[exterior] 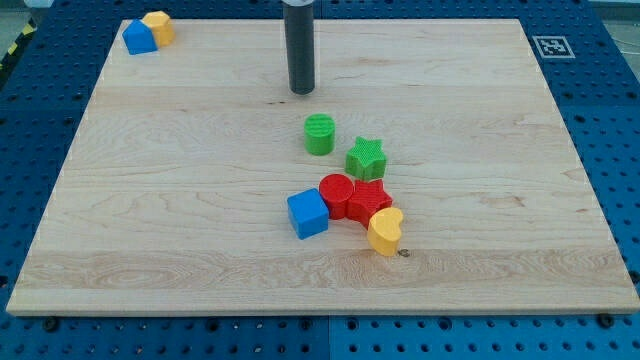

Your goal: Slide your arm away from blue triangle

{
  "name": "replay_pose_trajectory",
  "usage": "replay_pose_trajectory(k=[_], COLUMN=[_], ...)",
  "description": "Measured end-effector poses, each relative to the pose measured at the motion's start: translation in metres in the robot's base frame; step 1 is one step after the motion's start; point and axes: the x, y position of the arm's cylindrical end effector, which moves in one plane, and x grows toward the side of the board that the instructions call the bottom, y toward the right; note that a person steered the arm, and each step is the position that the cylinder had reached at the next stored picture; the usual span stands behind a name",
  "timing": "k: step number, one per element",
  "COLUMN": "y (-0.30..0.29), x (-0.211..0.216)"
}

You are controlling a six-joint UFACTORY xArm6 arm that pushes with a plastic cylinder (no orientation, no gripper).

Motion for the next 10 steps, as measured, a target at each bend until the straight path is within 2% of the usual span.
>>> replay_pose_trajectory(k=[10], y=[0.145], x=[-0.003])
